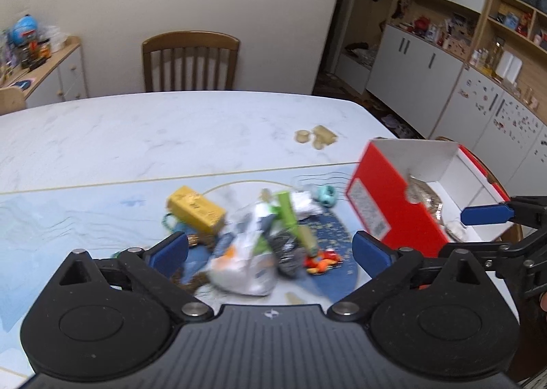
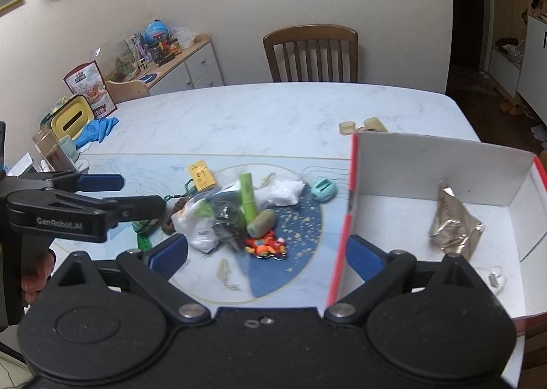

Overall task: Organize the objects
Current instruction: 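Withdraw both tools from the shoebox back over the pile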

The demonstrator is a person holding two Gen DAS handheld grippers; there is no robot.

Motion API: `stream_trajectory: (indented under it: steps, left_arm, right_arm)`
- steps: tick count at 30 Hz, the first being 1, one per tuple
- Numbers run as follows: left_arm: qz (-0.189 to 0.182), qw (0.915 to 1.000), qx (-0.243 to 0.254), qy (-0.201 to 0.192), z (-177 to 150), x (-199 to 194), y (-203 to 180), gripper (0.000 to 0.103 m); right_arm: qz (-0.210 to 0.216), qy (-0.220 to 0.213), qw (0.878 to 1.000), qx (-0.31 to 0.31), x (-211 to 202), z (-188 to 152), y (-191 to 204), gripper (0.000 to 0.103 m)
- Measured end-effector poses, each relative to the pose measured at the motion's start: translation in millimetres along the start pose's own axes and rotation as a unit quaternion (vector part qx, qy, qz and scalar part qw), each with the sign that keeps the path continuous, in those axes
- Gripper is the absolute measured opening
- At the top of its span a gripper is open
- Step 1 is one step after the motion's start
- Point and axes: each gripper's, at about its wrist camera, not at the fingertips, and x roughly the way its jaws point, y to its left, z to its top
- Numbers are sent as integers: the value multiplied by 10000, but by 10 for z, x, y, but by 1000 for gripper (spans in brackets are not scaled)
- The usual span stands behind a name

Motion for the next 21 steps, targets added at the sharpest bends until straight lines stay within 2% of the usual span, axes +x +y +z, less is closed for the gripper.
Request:
stream_trajectory:
  steps: [4, 12, 21]
  left_arm:
    - [111, 9999, -115, 26, -89, 9, 262, 103]
    - [420, 9985, -91, 351, -256, 185, 701, 103]
    - [647, 9968, 268, 391, -381, 430, 932, 103]
  right_arm:
    - [-55, 52, 10000, -7, 101, -11, 119, 98]
    - [-204, 182, 9995, -130, 322, -39, 326, 98]
    - [-296, 236, 9989, -259, 561, -15, 507, 97]
